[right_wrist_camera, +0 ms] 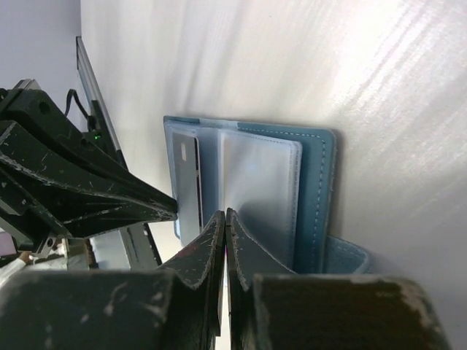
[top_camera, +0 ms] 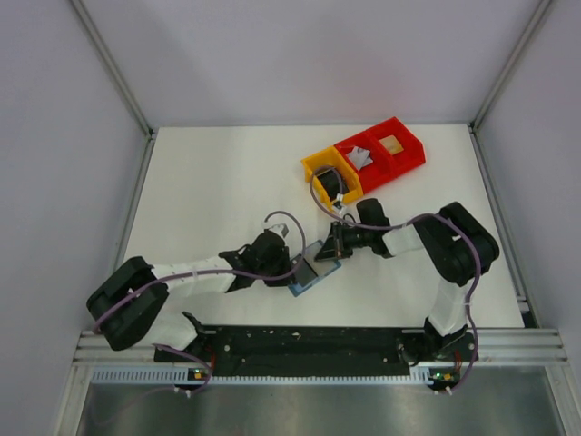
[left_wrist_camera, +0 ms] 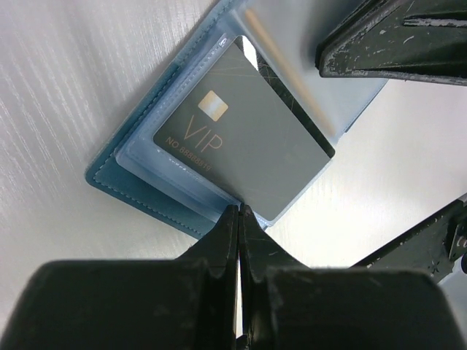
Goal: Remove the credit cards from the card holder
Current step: Remove the credit card from the card holder.
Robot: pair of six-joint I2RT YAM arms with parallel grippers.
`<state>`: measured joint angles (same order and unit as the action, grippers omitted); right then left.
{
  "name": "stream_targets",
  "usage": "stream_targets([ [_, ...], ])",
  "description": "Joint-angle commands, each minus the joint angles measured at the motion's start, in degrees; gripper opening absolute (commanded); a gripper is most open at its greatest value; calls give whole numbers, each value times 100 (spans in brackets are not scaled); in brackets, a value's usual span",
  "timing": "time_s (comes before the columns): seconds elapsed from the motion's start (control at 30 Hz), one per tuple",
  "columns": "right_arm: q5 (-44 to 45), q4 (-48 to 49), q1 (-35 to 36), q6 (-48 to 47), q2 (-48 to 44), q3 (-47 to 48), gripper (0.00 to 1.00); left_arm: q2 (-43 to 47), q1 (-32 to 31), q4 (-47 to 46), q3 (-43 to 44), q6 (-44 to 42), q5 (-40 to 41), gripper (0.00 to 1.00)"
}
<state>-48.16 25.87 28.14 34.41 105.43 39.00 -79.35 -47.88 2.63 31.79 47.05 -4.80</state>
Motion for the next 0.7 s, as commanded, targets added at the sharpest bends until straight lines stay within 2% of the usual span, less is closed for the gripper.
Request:
stream_targets([
  [0.0, -114, -108, -81, -268, -119, 107, 0, 130, 42, 317, -129, -29, 93, 0],
  [0.17, -167, -73, -72, -260, -93, 81, 0, 560, 42, 36, -165, 120, 128, 0],
  [0.23, -211, 32, -63, -199, -92, 64, 9, 727, 50, 62, -68, 138, 242, 0],
  [0.4, -299, 234, -28, -49, -128, 46, 19, 956, 155, 167, 55, 33, 699, 0],
  [0.67, -211, 270, 95, -5, -119, 125, 20, 641, 499, 211, 99, -134, 506, 0],
])
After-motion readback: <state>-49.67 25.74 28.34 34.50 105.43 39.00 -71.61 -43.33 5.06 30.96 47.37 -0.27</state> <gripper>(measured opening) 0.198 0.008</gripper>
